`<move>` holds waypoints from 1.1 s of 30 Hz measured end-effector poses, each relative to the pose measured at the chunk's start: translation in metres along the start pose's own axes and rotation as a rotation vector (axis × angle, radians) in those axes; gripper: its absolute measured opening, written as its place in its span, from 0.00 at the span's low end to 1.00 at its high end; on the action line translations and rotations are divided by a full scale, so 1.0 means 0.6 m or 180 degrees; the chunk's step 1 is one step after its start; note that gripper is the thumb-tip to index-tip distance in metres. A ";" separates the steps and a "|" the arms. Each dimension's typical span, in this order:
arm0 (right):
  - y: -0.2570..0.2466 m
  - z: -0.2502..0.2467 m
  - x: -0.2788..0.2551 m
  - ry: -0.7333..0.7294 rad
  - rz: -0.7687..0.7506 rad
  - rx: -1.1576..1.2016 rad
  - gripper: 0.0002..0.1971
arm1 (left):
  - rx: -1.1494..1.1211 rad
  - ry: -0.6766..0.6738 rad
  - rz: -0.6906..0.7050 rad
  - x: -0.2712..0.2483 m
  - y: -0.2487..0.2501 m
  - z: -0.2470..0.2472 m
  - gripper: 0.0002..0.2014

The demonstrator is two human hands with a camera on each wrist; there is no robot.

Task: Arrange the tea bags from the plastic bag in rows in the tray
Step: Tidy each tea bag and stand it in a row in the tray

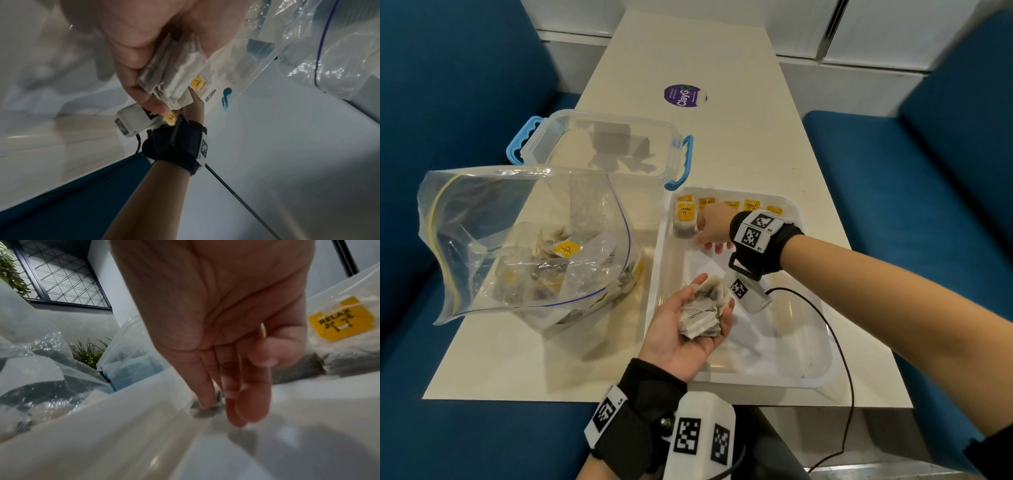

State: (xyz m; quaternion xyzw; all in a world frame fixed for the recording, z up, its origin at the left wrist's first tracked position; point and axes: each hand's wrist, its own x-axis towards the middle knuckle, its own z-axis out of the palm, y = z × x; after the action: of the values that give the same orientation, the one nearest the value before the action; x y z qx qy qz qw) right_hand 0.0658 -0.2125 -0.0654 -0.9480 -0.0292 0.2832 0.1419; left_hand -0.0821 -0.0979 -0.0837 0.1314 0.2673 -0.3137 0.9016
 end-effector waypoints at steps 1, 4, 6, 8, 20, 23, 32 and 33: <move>0.000 -0.005 -0.005 0.0014 0.0010 0.0019 0.06 | 0.0011 0.0007 0.0002 0.000 0.001 0.000 0.12; -0.003 -0.039 -0.033 0.0291 -0.0033 0.0096 0.07 | 0.0013 -0.0047 0.0001 0.000 0.005 0.000 0.12; -0.010 -0.067 -0.066 0.0669 -0.0286 0.0038 0.09 | 0.0003 -0.0118 0.0017 -0.003 0.009 0.005 0.11; -0.019 -0.085 -0.112 0.0965 -0.0692 -0.0108 0.11 | -0.0020 -0.0148 0.0059 -0.006 0.014 0.010 0.11; -0.011 0.023 -0.244 0.1073 -0.2353 -0.0542 0.15 | 0.0184 -0.0197 0.0220 -0.022 0.030 0.039 0.15; -0.009 0.040 -0.241 0.1665 -0.2494 -0.0581 0.12 | 0.0269 -0.0127 0.0297 -0.026 0.026 0.046 0.13; -0.014 0.057 -0.243 0.1633 -0.2384 -0.0764 0.14 | 0.0418 0.0015 0.0284 -0.039 0.019 0.055 0.12; -0.016 0.059 -0.244 0.1592 -0.2351 -0.0769 0.15 | 0.0438 0.0033 0.0303 -0.040 0.018 0.056 0.12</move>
State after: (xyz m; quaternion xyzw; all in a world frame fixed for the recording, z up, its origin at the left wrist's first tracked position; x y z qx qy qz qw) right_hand -0.0760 -0.2144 -0.0136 -0.9231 -0.3626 -0.0291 0.1245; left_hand -0.0776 -0.0916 -0.0417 0.2072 0.2433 -0.2874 0.9030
